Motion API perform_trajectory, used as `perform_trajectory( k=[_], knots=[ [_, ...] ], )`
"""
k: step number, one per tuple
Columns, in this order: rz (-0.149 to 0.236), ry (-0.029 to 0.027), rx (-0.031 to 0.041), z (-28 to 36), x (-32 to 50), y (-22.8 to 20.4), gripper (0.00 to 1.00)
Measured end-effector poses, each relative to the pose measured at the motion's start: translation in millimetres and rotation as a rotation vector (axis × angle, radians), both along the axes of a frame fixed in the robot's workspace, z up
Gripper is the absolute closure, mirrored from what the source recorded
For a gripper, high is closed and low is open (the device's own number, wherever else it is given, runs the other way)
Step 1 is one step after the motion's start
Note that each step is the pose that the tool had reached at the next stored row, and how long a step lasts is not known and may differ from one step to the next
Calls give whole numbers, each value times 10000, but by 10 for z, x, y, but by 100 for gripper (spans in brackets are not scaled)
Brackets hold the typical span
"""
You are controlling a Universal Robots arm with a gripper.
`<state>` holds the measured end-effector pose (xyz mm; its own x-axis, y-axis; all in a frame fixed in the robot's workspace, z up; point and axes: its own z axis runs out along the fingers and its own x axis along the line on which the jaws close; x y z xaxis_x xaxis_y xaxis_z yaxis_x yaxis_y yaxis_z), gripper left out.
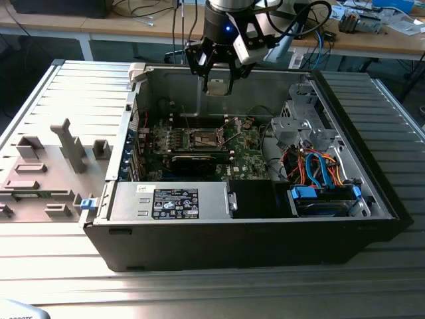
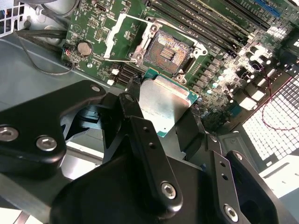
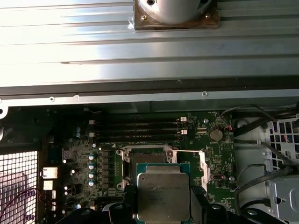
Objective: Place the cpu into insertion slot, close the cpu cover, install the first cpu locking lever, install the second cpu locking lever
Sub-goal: 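Place the cpu into insertion slot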
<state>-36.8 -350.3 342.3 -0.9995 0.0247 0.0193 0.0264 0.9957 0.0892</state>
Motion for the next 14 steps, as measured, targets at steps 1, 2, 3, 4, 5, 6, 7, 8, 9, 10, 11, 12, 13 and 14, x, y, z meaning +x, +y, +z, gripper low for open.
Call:
perform_trajectory(
  k=[1,2,3,4,5,6,7,8,9,10,11,12,13,14],
  knots=[
    [0,1,0,-1,0,0,45],
    [0,1,0,-3,0,0,45],
    [-1,0,0,-5,-1,0,45],
    [0,0,0,-7,-1,0,45],
    [-1,0,0,-8,-1,0,45],
    [-1,0,0,-10,-2,0,45],
    [-1,0,0,-12,-4,0,45],
    [-1,0,0,-13,-4,0,45],
    [0,1,0,-16,-5,0,45],
    [0,0,0,-17,-6,0,45],
    [0,0,0,-19,-6,0,45],
    [0,1,0,-21,-7,0,45],
    [-1,0,0,-24,-7,0,45],
    [0,0,0,-26,-7,0,45]
  ],
)
